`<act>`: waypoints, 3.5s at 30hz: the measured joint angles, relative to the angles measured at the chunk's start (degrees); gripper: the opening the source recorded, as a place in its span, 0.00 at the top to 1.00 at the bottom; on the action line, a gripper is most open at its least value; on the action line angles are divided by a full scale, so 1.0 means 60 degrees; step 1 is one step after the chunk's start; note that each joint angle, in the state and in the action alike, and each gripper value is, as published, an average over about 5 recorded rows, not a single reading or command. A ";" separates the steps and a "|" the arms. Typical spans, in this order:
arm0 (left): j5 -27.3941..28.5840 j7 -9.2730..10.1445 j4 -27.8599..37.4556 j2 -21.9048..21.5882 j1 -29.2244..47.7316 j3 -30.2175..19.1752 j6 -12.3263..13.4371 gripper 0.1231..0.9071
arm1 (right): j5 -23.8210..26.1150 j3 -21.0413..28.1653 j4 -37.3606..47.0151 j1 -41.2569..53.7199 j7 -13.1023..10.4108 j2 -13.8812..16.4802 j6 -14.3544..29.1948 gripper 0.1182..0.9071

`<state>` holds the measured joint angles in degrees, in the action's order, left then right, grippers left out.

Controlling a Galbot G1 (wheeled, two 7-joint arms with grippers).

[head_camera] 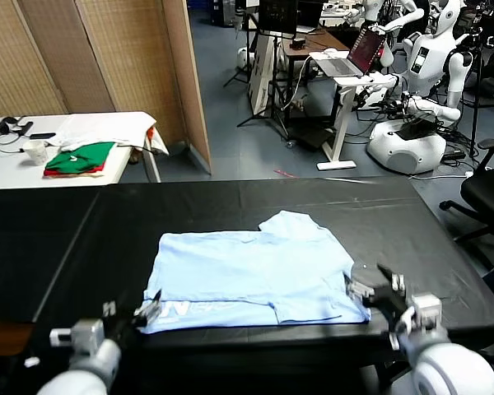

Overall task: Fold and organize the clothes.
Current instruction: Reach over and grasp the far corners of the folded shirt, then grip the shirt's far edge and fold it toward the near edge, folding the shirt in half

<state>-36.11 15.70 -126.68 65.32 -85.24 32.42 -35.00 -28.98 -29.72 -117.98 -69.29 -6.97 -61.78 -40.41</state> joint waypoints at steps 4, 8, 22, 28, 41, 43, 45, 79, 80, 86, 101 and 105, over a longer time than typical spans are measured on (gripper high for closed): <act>-0.0732 -0.0011 0.0783 -0.0271 0.1379 -0.0302 -0.0353 0.00 | -0.0104 0.0600 0.1048 0.1167 0.0014 0.0001 -0.0089 0.00; -0.1175 -0.0030 0.1684 -0.0492 0.2506 -0.0619 -0.0611 0.00 | -0.0148 0.1168 0.2099 0.2160 0.0057 -0.0031 -0.0086 0.00; -0.1480 -0.0246 0.4495 -0.0765 0.5054 -0.1834 -0.0975 0.00 | -0.0013 0.2593 0.4932 0.4361 0.0503 -0.0605 0.0008 0.00; -0.1476 -0.0266 0.4967 -0.0724 0.5383 -0.2011 -0.1023 0.00 | 0.0169 0.2858 0.5653 0.4794 0.0758 -0.0744 0.0156 0.00; -0.1432 -0.0272 0.5149 -0.0732 0.5324 -0.2036 -0.1133 0.13 | 0.0233 0.3239 0.6419 0.5245 0.1240 -0.0812 0.0269 0.36; -0.1421 -0.0271 0.5138 -0.0737 0.5299 -0.2043 -0.1141 0.21 | 0.0256 0.3283 0.6465 0.5264 0.1308 -0.0833 0.0272 0.44; -0.1413 -0.0276 0.5128 -0.0741 0.5281 -0.2050 -0.1154 0.27 | 0.0288 0.3323 0.6505 0.5273 0.1372 -0.0855 0.0274 0.53; -0.1299 -0.0523 0.3983 -0.1190 0.4782 -0.1892 -0.1113 0.97 | 0.0394 0.2188 0.4388 0.3728 0.1562 -0.0434 0.1727 0.97; -0.1279 -0.0521 0.3858 -0.1213 0.4685 -0.1854 -0.1108 0.97 | 0.0411 0.2109 0.4223 0.3611 0.1558 -0.0390 0.1701 0.97; -0.1006 -0.0529 0.3053 -0.1356 0.4003 -0.1547 -0.0993 0.97 | 0.0585 0.1608 0.3376 0.2899 0.1547 -0.0123 0.1626 0.97; -0.0374 -0.0475 0.1438 -0.1512 0.2351 -0.0991 -0.1116 0.97 | 0.1115 0.0692 0.0833 0.0400 0.0942 0.0143 0.0682 0.97; -0.0163 -0.0461 0.0978 -0.1529 0.1750 -0.0854 -0.1182 0.97 | 0.1302 0.0455 0.0214 -0.0328 0.0842 0.0143 0.0302 0.97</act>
<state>-37.09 12.94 -120.81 56.14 -74.74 27.30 -42.09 -21.17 -26.98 -116.70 -71.26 -1.92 -60.92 -38.60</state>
